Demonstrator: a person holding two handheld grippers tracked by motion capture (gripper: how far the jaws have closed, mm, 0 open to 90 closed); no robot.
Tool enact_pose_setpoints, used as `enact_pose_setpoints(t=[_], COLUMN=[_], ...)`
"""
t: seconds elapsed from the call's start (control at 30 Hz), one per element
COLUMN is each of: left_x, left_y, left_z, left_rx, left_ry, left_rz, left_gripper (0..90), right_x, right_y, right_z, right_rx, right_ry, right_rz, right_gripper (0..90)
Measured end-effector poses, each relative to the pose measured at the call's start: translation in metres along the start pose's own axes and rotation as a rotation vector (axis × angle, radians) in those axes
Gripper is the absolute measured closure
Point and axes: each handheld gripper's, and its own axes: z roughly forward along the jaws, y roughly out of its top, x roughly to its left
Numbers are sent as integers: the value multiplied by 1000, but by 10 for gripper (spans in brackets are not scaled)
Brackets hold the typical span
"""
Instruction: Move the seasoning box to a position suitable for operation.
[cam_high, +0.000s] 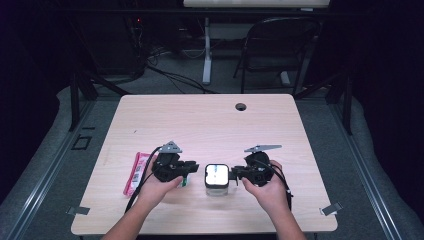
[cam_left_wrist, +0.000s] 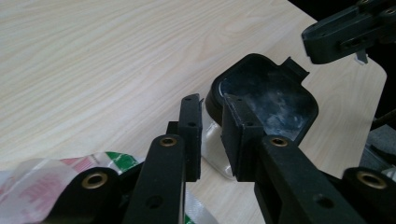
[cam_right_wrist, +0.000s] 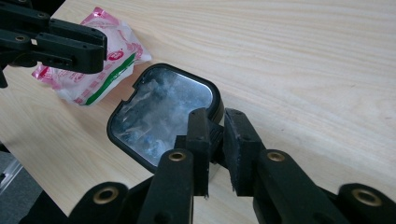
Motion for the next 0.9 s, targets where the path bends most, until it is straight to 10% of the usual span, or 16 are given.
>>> enact_pose_setpoints(t=[0.9], left_x=[-12], left_y=[-13], left_z=[14], left_rx=[103], left_ry=[8], left_rz=[40], left_gripper=[777], right_x=[-3], right_y=[-7], right_z=[17], right_rx=[-5], right_ry=[89], right_rz=[80], right_gripper=[819])
